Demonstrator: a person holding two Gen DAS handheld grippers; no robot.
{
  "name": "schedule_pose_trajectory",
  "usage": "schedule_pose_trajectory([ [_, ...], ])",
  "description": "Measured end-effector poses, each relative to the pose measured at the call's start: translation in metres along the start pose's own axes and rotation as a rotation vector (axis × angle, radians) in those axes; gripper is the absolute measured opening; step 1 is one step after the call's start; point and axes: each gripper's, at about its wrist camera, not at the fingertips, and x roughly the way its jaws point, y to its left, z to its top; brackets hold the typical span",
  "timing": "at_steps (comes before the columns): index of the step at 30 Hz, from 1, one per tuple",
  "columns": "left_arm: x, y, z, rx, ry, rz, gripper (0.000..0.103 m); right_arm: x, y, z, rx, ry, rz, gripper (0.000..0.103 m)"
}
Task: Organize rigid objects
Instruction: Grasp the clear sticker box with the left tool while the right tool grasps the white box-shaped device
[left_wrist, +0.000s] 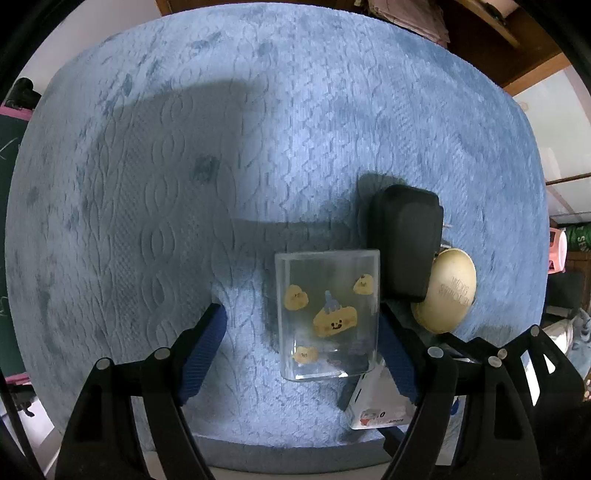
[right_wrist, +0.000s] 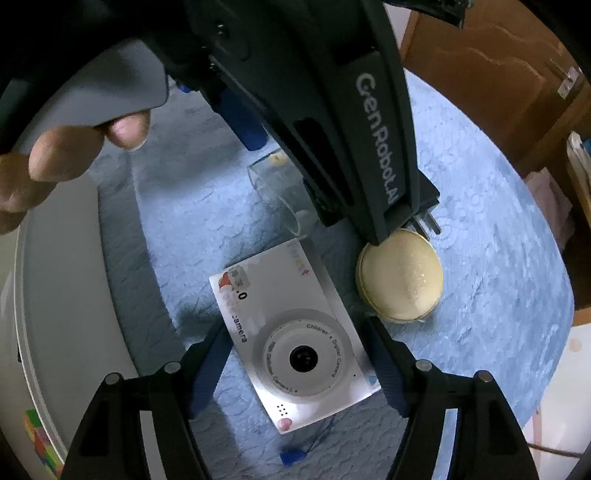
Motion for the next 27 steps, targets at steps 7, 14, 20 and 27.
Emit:
schedule_pose_trajectory([
  [7,-0.009,-0.002,-0.018,0.043,-0.041,-0.007,0.053,-0.002,-0.006,0.004,0.087,0.048,0.047,0.061],
  [14,-0.044,0.006,-0.036,0.071,-0.118,-0.023,0.053,-0.026,-0.015,-0.007,0.199,-0.021,0.005,0.061],
  [20,-0.104,0.017,-0.065,0.126,-0.198,-0.053,0.053,-0.081,-0.012,-0.014,0.279,-0.150,-0.057,0.061],
  [27,-0.192,0.027,-0.113,0.205,-0.350,-0.033,0.053,-0.178,0.020,-0.033,0.351,-0.345,-0.114,0.061],
])
